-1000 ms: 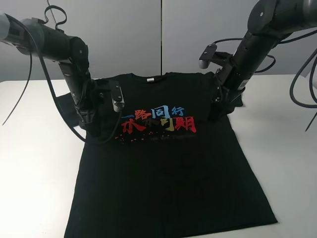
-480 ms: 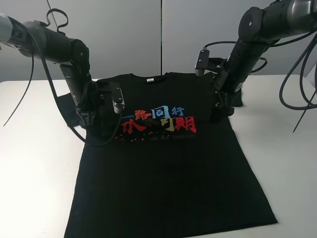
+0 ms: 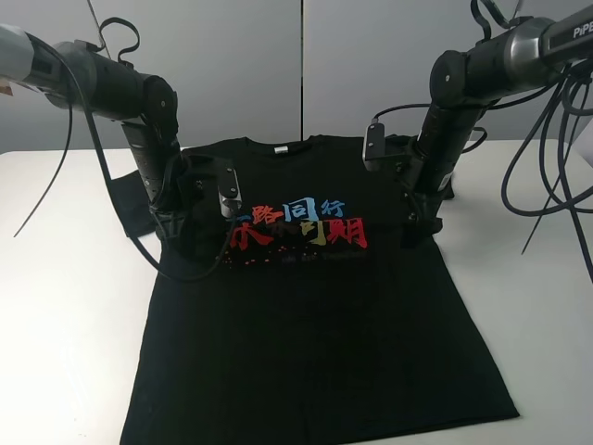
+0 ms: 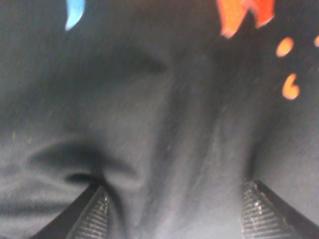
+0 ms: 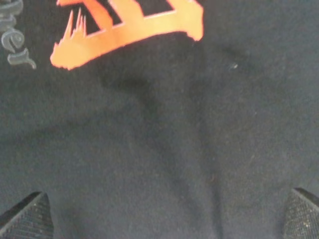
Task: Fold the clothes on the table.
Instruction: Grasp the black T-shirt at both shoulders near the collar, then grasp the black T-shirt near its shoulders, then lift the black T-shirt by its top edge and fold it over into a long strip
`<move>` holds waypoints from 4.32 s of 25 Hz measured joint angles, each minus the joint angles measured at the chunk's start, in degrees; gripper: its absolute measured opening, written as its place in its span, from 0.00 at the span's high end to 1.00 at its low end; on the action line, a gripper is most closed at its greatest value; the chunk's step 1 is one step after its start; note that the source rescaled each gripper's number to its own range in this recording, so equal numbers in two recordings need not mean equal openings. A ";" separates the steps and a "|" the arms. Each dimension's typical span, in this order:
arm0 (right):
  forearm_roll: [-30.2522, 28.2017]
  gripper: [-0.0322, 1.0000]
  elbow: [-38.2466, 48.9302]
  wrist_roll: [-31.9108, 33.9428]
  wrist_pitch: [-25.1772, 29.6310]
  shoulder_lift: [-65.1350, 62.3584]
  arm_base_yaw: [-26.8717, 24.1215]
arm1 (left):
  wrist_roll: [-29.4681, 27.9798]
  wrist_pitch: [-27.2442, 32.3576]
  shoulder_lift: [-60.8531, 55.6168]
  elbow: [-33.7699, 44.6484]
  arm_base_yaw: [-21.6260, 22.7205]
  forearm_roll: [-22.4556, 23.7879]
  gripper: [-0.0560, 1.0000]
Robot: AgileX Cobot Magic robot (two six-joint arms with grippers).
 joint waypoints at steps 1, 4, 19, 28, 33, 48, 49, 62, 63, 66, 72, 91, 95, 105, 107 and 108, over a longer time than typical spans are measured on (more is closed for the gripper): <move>-0.33 0.00 0.00 -0.21 0.00 0.09 0.00 | 0.11 0.00 0.00 0.00 -0.22 0.00 0.24; -1.88 0.00 0.00 -0.60 0.00 0.59 0.00 | 0.11 0.27 0.08 0.00 -0.46 0.00 0.24; -2.64 0.00 0.00 -3.83 -2.63 0.70 0.89 | 0.11 0.52 1.42 -0.72 -0.59 1.86 0.26; -2.81 0.02 0.00 -4.86 -3.11 1.18 2.62 | -0.24 0.32 1.65 -0.96 -0.59 2.79 0.90; -3.08 0.02 0.00 -4.96 -3.16 1.65 2.81 | 0.73 1.12 1.77 -1.07 -0.59 2.68 0.95; -4.30 0.15 0.93 -5.00 -3.70 1.65 2.94 | 1.21 1.34 1.77 -1.07 -1.93 3.83 0.95; -4.37 0.16 1.19 -5.00 -3.70 1.65 2.94 | 1.21 1.34 1.77 -1.07 -2.32 4.52 0.95; -4.93 0.36 1.21 -4.12 -1.39 2.71 3.07 | 0.80 1.45 1.86 -1.07 -2.96 5.74 0.95; -5.04 0.45 1.21 -4.03 -1.28 2.81 3.07 | 0.75 1.45 1.86 -1.07 -2.96 5.84 0.95; -5.17 0.71 1.21 -4.03 -1.08 2.80 3.07 | 0.75 1.45 1.86 -1.07 -2.96 5.84 0.95; -5.36 0.97 1.21 -3.75 -1.01 2.80 3.07 | 0.75 1.45 1.86 -1.07 -2.96 5.84 0.95; -3.68 0.97 1.55 -1.64 0.50 -0.42 3.07 | 0.19 0.32 0.88 -0.71 -3.06 5.27 0.95; -3.68 0.97 1.56 -1.20 0.60 -4.92 3.07 | 0.19 -1.42 -2.60 -0.62 -3.06 5.00 0.95; -3.68 0.97 1.63 2.63 1.70 -17.28 3.07 | -1.16 -3.22 -13.64 -0.57 -3.08 5.21 0.95; -3.68 0.97 1.63 2.78 2.77 -20.06 3.07 | -1.29 -3.35 -16.08 -0.57 -3.08 5.33 0.95; -3.68 0.97 1.63 2.87 3.45 -21.59 3.07 | -1.29 -3.35 -17.40 -0.57 -3.08 5.48 0.95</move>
